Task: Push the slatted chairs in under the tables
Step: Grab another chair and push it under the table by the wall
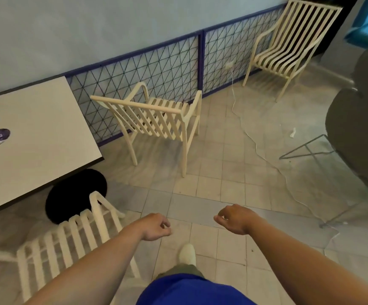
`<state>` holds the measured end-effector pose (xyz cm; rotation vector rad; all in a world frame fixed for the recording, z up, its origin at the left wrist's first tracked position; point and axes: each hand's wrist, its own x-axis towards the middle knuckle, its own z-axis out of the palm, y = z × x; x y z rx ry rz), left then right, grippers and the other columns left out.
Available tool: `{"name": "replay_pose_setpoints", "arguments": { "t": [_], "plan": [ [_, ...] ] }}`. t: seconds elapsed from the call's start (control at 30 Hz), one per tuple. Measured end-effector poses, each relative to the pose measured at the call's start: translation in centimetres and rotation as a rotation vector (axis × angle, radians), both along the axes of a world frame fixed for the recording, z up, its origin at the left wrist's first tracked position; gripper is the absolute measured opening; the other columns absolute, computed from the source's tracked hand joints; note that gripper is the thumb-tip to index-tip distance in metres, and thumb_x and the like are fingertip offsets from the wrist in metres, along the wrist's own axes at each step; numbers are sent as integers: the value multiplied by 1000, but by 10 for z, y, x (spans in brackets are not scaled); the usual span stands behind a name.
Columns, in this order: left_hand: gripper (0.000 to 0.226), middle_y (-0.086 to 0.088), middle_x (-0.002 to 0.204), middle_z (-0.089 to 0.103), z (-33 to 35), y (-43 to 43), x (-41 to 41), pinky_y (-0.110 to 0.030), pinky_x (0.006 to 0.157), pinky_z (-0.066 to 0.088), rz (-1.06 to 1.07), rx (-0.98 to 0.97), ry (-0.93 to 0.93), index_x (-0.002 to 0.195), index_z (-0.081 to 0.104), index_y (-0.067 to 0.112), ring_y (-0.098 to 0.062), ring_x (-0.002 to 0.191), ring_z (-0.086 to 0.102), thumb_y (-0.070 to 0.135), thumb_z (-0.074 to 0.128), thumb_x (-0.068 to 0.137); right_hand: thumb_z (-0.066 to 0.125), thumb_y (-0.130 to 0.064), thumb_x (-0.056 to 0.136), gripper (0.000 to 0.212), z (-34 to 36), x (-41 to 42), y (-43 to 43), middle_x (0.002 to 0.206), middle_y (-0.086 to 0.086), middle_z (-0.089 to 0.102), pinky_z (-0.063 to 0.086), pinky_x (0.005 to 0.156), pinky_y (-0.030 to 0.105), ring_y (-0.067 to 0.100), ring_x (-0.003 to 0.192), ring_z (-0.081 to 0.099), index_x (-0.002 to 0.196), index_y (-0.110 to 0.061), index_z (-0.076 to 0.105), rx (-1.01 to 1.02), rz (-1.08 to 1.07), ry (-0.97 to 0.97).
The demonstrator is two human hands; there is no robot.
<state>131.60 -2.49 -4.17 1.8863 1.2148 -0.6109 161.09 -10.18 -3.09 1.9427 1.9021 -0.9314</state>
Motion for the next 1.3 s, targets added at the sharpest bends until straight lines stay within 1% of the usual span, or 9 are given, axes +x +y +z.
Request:
{"name": "replay_pose_setpoints", "arguments": {
  "t": [0.13,0.3,0.5,0.6,0.7,0.87,1.0,1.17,1.3],
  "plan": [
    [53,-2,134,64,8,62,2,-32,103,46,17,5,-5,136,62,19,-17,118,61,52,61,94,29,-63,100,62,-2,-3,63,134,4,62,47,96,39,25,119,57,136,-22,59,-11,16,17],
    [49,-4,132,64,18,125,1,-29,103,46,96,-3,-11,136,62,16,-17,119,61,44,62,96,28,-64,100,64,-6,-23,134,139,5,58,46,99,40,25,122,55,141,-22,54,-29,88,73],
    [55,-1,137,61,4,184,-14,-29,103,45,191,-59,62,139,59,18,-16,121,59,51,61,94,27,-65,100,64,-17,-34,225,141,4,56,43,99,39,25,124,53,142,-23,52,-33,182,114],
    [55,-2,138,60,5,216,-18,-25,103,43,270,-66,94,141,57,18,-15,122,58,48,62,95,26,-67,98,68,-21,-33,273,140,5,56,44,98,40,25,123,54,143,-23,51,-40,226,143],
    [57,-2,138,61,14,257,-22,-30,106,44,329,-33,116,143,56,17,-16,122,58,47,64,94,29,-62,100,64,-14,-34,323,139,7,57,43,97,38,26,122,54,142,-19,53,-32,291,173],
    [43,-1,129,64,53,334,-26,-27,99,46,366,100,67,134,63,18,-16,115,60,40,63,98,33,-56,102,58,12,-49,406,129,9,64,46,93,39,28,116,57,132,-15,61,59,372,237],
    [46,0,130,64,71,399,-40,-32,102,46,391,196,44,134,64,19,-16,116,60,44,64,96,35,-54,102,52,29,-61,457,117,11,67,50,87,41,30,107,61,122,-16,65,158,308,292],
    [41,5,124,66,67,490,-66,-40,102,48,330,294,-3,124,68,27,-14,114,60,54,63,93,35,-52,103,49,32,-77,515,116,8,67,51,87,43,28,105,61,122,-17,64,339,163,319],
    [33,11,114,67,55,558,-86,-40,96,51,285,347,-70,113,71,33,-11,109,61,56,63,91,41,-46,103,43,22,-95,556,112,5,64,51,85,44,26,103,59,124,-16,62,327,58,284]
  ]
}}
